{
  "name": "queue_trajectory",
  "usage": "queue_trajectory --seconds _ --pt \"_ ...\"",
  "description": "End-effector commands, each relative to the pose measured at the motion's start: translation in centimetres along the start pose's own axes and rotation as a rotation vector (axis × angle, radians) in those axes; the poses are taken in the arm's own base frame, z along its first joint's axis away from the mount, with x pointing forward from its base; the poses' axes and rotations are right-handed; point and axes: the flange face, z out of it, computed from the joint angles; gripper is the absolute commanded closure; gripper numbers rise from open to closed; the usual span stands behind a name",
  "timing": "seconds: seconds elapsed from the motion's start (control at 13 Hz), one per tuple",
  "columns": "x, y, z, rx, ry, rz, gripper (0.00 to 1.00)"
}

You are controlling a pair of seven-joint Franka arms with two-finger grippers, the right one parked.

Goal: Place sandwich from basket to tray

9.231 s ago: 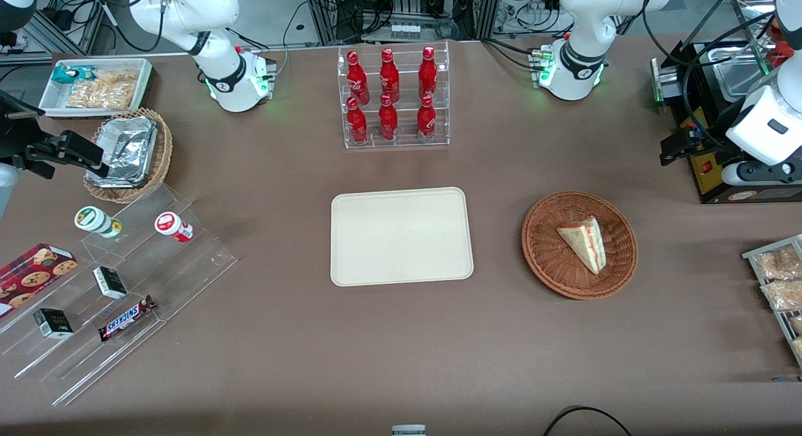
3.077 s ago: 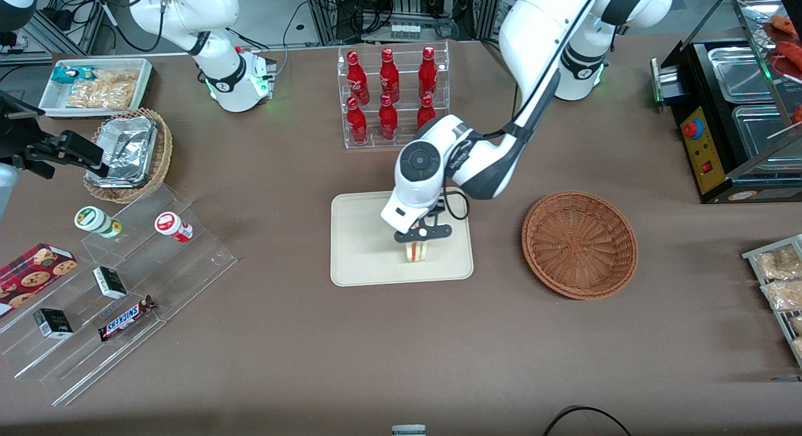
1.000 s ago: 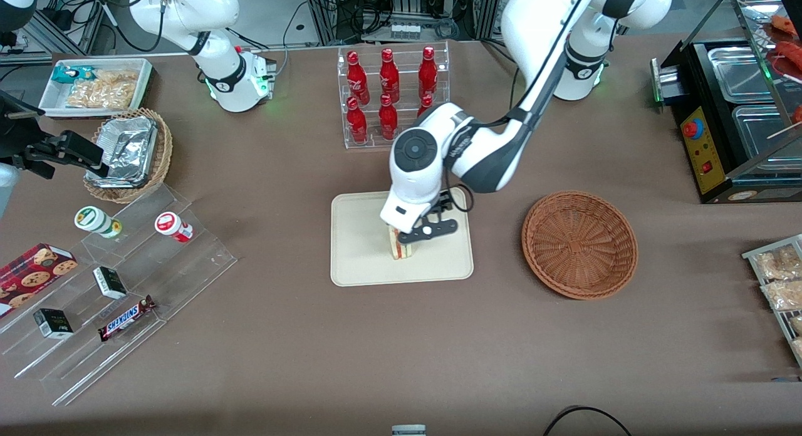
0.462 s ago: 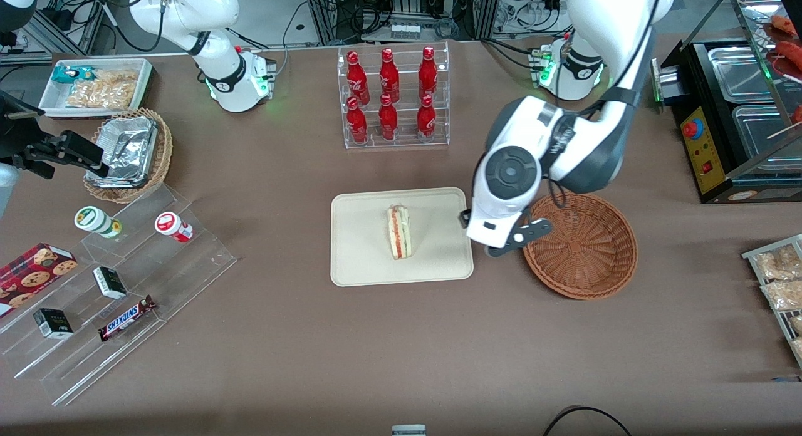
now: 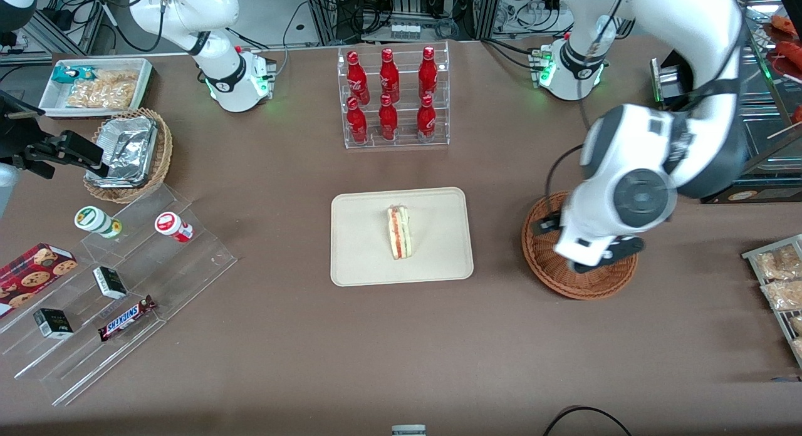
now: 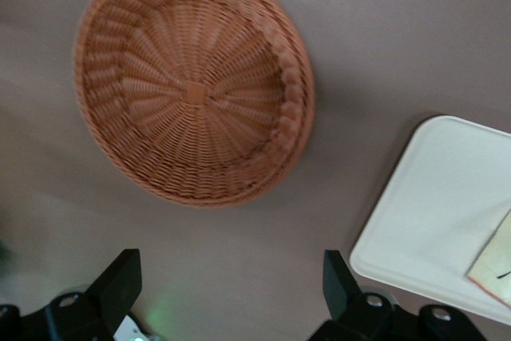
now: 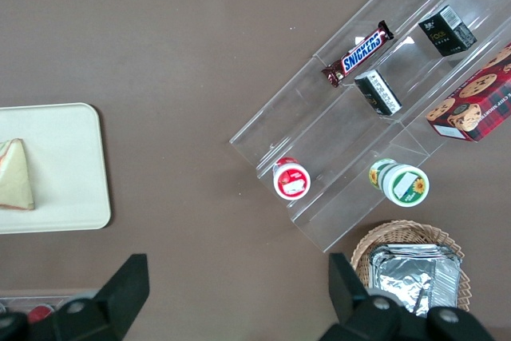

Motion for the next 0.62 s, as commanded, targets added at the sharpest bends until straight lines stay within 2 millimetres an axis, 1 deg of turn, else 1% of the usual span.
queue_trajectory --seconds 0.0,0.15,0.23,0.38,0.54 --pt "-1.2 -4.3 -1.4 -0.017 -0.003 0.069 0.0" --pt "-1.5 -7.4 -2.1 -0.031 0.005 0.091 0.0" --pt "-1.6 -9.5 -2.8 -0.048 0.012 0.114 0.0" --pt "-2.5 -12.0 -4.6 -0.074 0.036 0.173 0.0" --pt "-3.6 -12.8 -5.9 -0.084 0.061 0.219 0.0"
